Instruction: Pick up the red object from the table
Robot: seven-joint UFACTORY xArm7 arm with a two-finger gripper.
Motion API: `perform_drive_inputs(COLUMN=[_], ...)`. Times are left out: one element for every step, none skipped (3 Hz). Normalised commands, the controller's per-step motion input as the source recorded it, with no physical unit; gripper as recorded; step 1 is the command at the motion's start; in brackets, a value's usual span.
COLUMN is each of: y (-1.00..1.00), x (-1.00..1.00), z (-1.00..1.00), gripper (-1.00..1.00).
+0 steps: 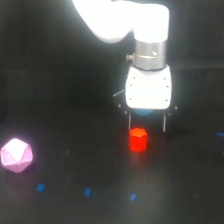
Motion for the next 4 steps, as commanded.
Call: perform_drive_inputs(y=[-0.79, -0.16, -0.17, -0.42], x=[-0.02, -1.0, -0.47, -0.67], z=[0.12, -1.0, -0.44, -1.0], gripper=[1.0, 0.51, 0.27, -1.0])
